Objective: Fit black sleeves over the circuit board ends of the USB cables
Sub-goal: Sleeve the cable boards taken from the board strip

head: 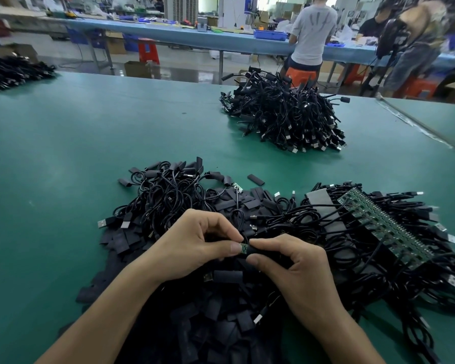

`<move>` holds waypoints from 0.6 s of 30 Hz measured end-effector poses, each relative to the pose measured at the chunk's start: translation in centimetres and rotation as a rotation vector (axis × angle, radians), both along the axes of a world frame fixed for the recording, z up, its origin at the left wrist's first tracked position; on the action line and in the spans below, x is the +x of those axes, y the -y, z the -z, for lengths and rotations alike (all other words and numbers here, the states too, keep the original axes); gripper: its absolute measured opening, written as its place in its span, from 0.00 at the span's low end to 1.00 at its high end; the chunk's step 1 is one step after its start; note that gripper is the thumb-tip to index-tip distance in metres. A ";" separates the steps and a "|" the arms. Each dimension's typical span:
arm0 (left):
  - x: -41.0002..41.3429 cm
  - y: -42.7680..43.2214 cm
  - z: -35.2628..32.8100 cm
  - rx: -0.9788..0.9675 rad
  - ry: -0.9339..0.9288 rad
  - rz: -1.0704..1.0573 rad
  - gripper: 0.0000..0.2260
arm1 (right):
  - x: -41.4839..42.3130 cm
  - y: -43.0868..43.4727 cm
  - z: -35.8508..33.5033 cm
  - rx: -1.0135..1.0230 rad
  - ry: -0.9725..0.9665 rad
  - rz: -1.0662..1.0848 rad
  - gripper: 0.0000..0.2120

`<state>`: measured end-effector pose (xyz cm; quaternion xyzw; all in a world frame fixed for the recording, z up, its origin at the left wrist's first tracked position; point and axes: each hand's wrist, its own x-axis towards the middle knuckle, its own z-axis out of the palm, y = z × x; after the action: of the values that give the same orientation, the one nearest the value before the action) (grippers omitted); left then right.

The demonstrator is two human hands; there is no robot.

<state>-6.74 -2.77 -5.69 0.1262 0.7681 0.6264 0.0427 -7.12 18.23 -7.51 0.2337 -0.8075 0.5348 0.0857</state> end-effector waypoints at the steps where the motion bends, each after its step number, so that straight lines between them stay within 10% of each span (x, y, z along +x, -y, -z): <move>1: 0.0 -0.1 0.0 0.002 -0.001 -0.016 0.03 | 0.0 0.0 0.0 0.007 -0.019 0.003 0.14; 18: -0.1 -0.7 0.0 -0.039 -0.027 -0.105 0.03 | -0.1 -0.4 0.2 -0.028 -0.020 0.080 0.12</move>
<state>-6.84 -2.10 -5.72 0.0935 0.7861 0.6110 0.0019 -7.19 18.61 -7.70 0.2056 -0.8077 0.5397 0.1185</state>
